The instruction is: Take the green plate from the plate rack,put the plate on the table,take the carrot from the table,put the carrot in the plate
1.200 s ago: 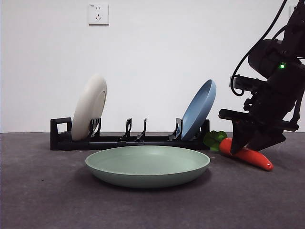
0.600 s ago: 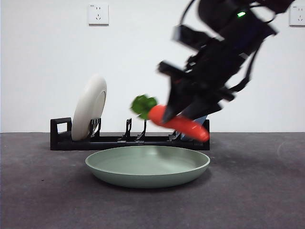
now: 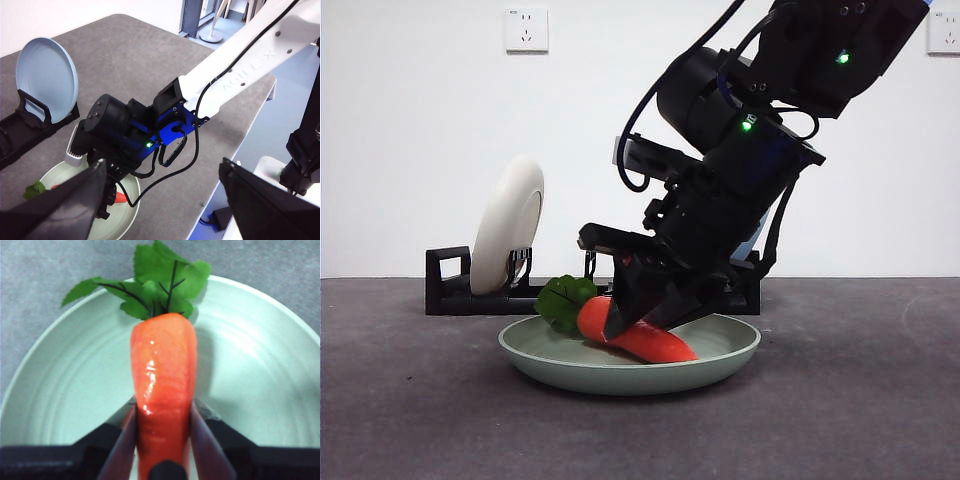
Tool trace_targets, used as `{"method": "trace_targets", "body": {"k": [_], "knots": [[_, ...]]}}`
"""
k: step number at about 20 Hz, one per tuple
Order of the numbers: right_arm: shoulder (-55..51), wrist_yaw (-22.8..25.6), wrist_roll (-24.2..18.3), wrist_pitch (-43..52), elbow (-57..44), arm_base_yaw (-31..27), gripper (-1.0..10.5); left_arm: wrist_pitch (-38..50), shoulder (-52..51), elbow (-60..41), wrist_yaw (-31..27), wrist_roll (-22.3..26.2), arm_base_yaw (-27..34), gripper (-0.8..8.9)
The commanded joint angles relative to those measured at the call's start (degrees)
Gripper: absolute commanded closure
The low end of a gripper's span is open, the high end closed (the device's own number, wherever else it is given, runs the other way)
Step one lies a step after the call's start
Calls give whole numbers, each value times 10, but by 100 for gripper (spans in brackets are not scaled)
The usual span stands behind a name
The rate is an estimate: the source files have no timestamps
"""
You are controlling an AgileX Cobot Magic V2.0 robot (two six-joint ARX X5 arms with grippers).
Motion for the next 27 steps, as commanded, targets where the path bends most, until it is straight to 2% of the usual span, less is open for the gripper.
{"method": "trace_targets", "body": {"k": [1, 3, 7, 9, 17, 20, 25, 27], "knots": [[5, 2, 12, -2, -3, 3, 627, -8, -1, -1, -1, -4, -2, 432], [-9, 2, 17, -2, -3, 3, 446, -19, -1, -1, -1, -4, -2, 432], [-77, 2, 17, -22, -3, 3, 442, -35, -1, -1, -3, -4, -1, 432], [-135, 2, 19, -67, -3, 3, 442, -47, -1, -1, -3, -3, -1, 432], [-429, -18, 22, -414, -3, 3, 446, -93, -1, -1, -3, -3, -1, 432], [-518, -18, 34, -511, -3, 3, 446, -102, -1, -1, -3, -3, -1, 434], [-600, -18, 40, -578, -3, 3, 448, -122, -1, -1, -2, -4, -1, 442], [-616, -18, 40, -590, -3, 3, 498, -129, -1, -1, -2, -3, -1, 470]]}}
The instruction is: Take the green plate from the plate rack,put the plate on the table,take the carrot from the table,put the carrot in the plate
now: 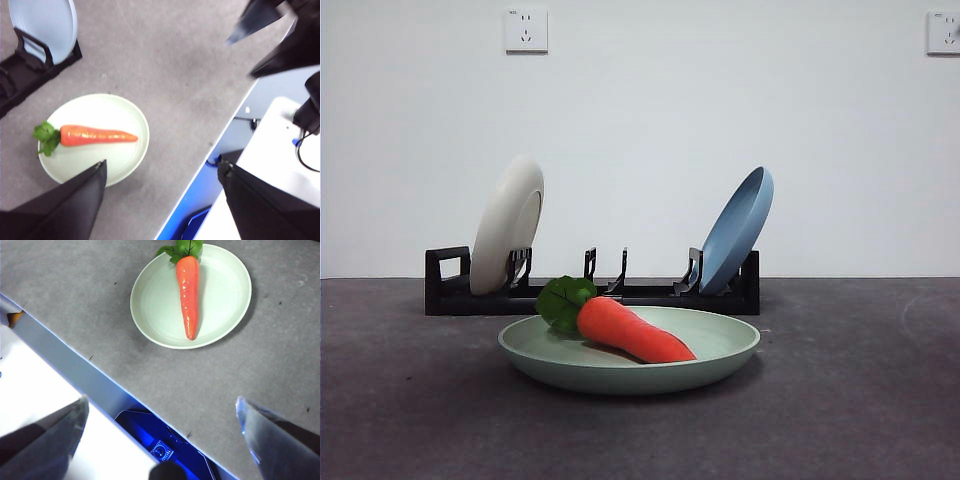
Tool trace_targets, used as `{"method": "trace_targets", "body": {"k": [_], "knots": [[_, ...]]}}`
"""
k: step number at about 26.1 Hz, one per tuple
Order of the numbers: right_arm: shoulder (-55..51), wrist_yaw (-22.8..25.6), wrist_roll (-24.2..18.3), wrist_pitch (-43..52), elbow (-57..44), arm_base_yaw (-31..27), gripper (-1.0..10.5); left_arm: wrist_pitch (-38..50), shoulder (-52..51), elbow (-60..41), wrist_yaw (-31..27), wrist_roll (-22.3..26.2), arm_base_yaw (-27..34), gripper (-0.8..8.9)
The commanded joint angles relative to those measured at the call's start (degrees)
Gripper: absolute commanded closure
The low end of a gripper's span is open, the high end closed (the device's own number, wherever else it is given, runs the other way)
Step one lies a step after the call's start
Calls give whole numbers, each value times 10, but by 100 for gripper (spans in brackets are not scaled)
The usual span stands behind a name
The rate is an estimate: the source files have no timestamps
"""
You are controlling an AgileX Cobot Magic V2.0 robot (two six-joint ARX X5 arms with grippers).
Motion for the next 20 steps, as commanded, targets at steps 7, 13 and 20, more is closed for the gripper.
{"method": "trace_targets", "body": {"k": [7, 13, 20], "knots": [[-33, -1, 5, -23, -3, 1, 955, -12, -1, -1, -2, -4, -1, 821], [-34, 0, 7, -23, -3, 1, 946, -12, -1, -1, -2, -3, -1, 817], [-35, 4, 5, -23, -3, 1, 946, -11, -1, -1, -2, -3, -1, 817]]}}
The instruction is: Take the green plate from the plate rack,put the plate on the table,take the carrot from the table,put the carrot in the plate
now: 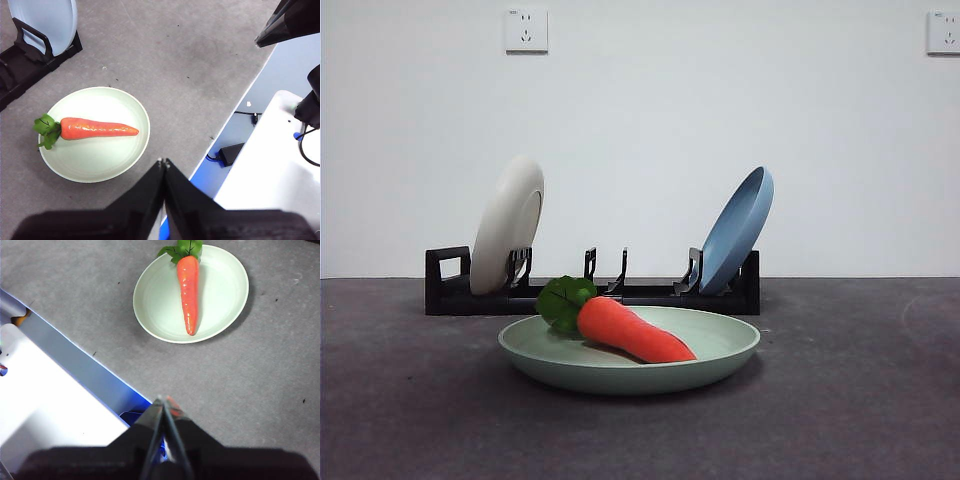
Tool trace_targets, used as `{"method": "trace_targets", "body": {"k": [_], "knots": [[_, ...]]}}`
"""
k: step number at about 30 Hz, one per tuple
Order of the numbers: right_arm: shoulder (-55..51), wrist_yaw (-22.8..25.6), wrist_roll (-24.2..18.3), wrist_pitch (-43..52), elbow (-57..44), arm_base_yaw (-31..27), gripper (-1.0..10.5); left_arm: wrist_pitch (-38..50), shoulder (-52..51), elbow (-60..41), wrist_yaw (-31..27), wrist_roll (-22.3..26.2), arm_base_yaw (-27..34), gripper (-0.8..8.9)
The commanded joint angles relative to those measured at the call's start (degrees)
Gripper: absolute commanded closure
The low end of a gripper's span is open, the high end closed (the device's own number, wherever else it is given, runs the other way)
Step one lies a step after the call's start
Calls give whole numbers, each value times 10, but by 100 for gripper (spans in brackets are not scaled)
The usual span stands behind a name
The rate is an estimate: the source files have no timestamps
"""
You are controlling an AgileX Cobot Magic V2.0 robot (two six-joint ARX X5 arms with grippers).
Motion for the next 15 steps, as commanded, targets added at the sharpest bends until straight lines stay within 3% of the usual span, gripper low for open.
{"method": "trace_targets", "body": {"k": [1, 15], "knots": [[-1, 2, 3, 2, -3, 1, 946, 1, 0, -1, -2, -2, -1, 817], [0, 2, 3, 2, -3, 1, 946, 7, -1, -1, -21, -2, 4, 818]]}}
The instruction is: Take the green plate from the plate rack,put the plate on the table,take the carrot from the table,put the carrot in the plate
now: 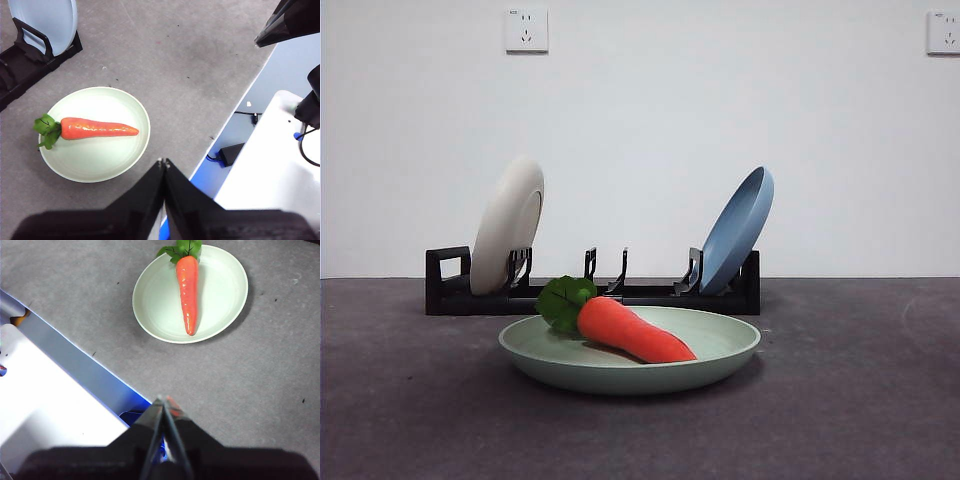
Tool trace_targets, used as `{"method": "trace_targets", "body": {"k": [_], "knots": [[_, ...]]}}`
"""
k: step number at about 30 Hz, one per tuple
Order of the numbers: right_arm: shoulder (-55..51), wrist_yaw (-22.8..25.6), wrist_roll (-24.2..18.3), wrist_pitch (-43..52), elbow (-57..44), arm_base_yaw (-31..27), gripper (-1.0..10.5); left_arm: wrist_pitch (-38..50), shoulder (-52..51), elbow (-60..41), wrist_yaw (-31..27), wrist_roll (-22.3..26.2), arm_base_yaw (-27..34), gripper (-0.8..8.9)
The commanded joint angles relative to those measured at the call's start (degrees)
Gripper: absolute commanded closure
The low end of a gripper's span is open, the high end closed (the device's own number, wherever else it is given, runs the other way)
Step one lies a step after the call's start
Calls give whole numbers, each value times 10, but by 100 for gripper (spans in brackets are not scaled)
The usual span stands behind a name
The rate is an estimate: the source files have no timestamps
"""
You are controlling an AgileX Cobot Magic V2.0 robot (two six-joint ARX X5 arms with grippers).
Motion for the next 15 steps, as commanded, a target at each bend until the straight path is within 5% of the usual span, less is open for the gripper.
{"method": "trace_targets", "body": {"k": [1, 7, 15], "knots": [[0, 2, 3, 2, -3, 1, 946, 9, -2, -1, -28, 1, 7, 818], [-1, 2, 3, 2, -3, 1, 946, 84, -30, -3, -59, 118, 96, 817], [-1, 2, 3, 2, -3, 1, 946, 342, -134, -98, 64, 183, 331, 817]]}}
